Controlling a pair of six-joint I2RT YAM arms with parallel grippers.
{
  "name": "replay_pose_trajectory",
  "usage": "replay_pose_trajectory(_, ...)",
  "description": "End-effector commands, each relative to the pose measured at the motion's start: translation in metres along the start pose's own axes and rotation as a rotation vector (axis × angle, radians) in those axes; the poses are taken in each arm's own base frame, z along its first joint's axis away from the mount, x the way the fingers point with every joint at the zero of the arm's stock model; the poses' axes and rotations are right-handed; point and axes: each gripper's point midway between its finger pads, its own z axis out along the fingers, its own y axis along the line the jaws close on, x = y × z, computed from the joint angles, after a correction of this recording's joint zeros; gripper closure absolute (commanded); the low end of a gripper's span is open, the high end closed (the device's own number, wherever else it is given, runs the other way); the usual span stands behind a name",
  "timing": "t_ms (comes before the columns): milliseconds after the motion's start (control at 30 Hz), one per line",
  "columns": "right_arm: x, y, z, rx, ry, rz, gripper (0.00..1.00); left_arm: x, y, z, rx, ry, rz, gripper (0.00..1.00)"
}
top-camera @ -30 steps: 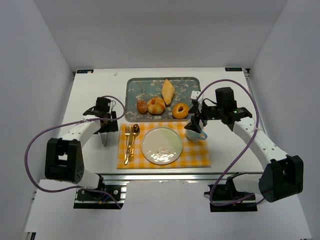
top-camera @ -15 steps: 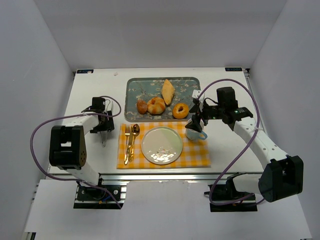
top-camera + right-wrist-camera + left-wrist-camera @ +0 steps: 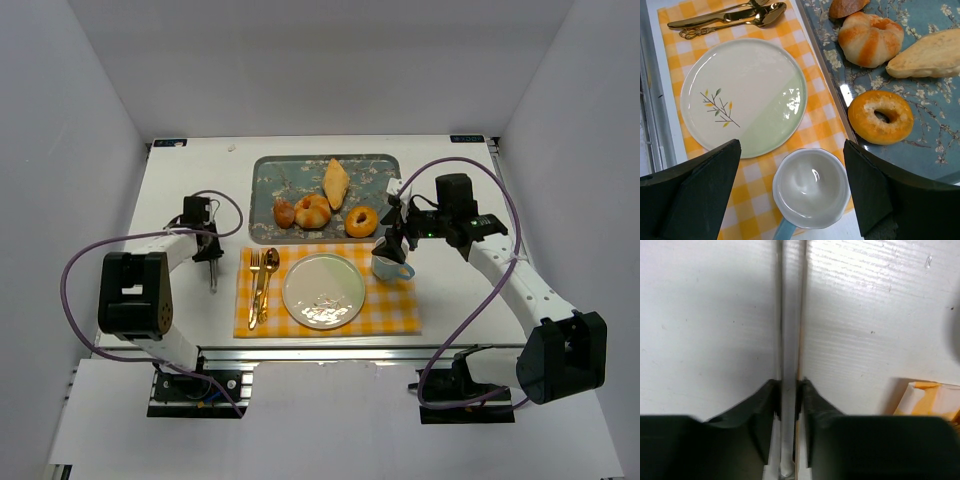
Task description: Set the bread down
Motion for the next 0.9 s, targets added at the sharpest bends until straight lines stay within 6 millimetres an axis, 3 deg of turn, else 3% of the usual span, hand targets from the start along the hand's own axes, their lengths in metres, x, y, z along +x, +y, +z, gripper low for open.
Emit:
replay_pose_trajectory(0, -0.011, -0.005, -0.003, 0.018, -0.029, -0.028, 0.12, -0.005, -0.003, -0.014, 0.042, -0.046, -0.03, 0.68)
replay_pose_trajectory(233, -0.01, -0.005, -0.006, 0.023, -0.035, -0.022, 0.12, -0.041, -0.038, -0.067, 0.267, -0.192, -0.087, 0.77)
replay_pose_trajectory(400, -0.011, -0.004, -0.006, 0.022, -0.046, -0.012, 0.12, -0.054, -0.073, -0.109, 0.492, -0.251, -0.129, 0.67)
replay_pose_trajectory(633, -0.012, -0.001, -0.006, 0.017, -0.055, -0.014, 0.12, -0.052, -0.108, -0.125, 0.655, -0.195, -0.139, 0.56)
replay_pose_trajectory(867, -0.01, 0.001, -0.009, 0.027, -0.056, -0.013, 0.12, -0.051, -0.133, -0.12, 0.673, -0.155, -0.118, 0.51)
